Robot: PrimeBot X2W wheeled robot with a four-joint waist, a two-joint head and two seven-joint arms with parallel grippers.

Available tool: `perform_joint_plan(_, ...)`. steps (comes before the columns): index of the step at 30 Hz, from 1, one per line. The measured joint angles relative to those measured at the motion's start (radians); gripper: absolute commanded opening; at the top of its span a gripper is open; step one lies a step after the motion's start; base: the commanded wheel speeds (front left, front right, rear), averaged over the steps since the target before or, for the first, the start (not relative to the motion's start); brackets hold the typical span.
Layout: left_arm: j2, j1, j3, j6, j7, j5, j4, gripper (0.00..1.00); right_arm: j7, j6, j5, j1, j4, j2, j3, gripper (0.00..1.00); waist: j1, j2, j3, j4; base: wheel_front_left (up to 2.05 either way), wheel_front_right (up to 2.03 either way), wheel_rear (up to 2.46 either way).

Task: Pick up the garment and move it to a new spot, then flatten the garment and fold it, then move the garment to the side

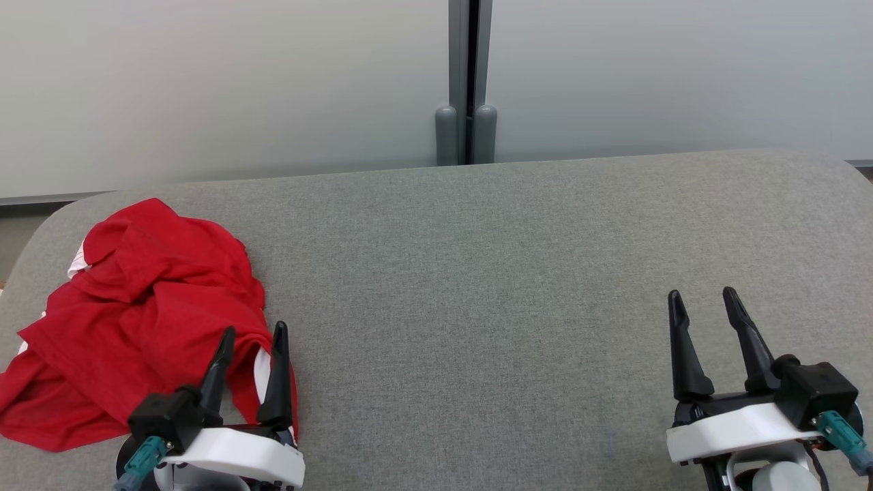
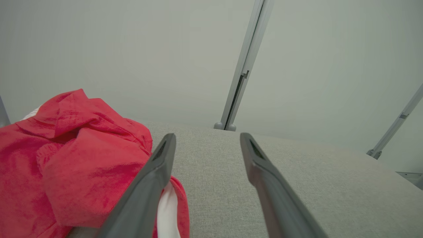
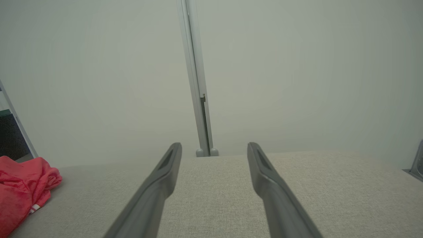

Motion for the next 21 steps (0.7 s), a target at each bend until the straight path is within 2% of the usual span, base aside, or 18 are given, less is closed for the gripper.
perform_joint_plan(13, 0.001, 0.001, -0.039, 0.009, -0.024, 0.148, 0.030, 1.00, -0.024, 0.000, -0.074, -0.003, 0.057, -0.001, 0.023, 1.00, 0.0000, 0.0000, -0.001, 0.008, 0.00, 0.00, 0.00)
perform_joint_plan(18, 0.001, 0.001, -0.044, 0.013, -0.031, 0.170, 0.037, 1.00, -0.029, 0.000, -0.073, -0.005, 0.070, -0.001, 0.030, 1.00, 0.0000, 0.0000, -0.002, 0.009, 0.00, 0.00, 0.00)
perform_joint_plan(21, 0.001, 0.001, -0.045, 0.015, -0.033, 0.175, 0.041, 1.00, -0.032, 0.000, -0.023, -0.005, 0.081, -0.001, 0.031, 1.00, 0.0000, 0.0000, -0.004, 0.009, 0.00, 0.00, 0.00)
